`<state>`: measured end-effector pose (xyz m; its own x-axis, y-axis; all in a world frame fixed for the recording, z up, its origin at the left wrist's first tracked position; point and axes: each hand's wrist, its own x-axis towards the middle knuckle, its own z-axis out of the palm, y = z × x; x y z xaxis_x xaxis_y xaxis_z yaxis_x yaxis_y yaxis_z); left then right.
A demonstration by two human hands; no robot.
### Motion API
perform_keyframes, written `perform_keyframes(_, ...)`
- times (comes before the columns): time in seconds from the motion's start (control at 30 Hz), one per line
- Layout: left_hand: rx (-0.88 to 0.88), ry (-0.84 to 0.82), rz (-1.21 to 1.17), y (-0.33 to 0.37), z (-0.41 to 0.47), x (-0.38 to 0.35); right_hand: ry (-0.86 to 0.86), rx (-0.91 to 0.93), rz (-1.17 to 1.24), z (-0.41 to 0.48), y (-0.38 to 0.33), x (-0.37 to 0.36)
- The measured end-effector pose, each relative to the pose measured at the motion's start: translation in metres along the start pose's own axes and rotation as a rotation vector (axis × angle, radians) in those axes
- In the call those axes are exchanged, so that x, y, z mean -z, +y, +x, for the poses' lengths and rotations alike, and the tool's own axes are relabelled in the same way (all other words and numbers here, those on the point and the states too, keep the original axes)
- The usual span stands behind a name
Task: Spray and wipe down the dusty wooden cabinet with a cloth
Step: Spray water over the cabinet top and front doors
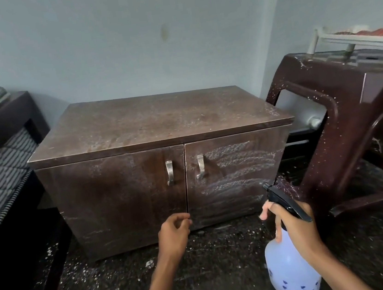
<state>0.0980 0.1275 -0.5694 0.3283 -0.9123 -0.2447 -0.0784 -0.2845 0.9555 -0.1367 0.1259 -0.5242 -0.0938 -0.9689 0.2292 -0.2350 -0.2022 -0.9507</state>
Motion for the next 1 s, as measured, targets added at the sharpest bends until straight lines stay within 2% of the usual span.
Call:
perform_keyframes(0.33, -0.053, -0.017, 0.026, 0.009, -0.007, -0.019, 0.136, 0.029, 0.043, 0.009, -0.002, 0.020)
perform_keyframes(0.47, -0.076, -0.033, 0.047, 0.011, -0.011, -0.027, 0.240, 0.031, 0.033, 0.008, -0.008, 0.033)
perform_keyframes(0.7, -0.077, -0.030, 0.057, 0.008, -0.013, -0.027, 0.276, -0.146, 0.087, 0.004, -0.003, 0.047)
perform_keyframes(0.9, -0.078, -0.059, 0.081, 0.005, -0.011, -0.029, 0.377, -0.393, 0.208, 0.003, 0.014, 0.049)
perform_keyframes(1.0, -0.070, -0.057, 0.085, 0.004, -0.010, -0.028, 0.351, -0.495, 0.247, 0.000, 0.017, 0.048)
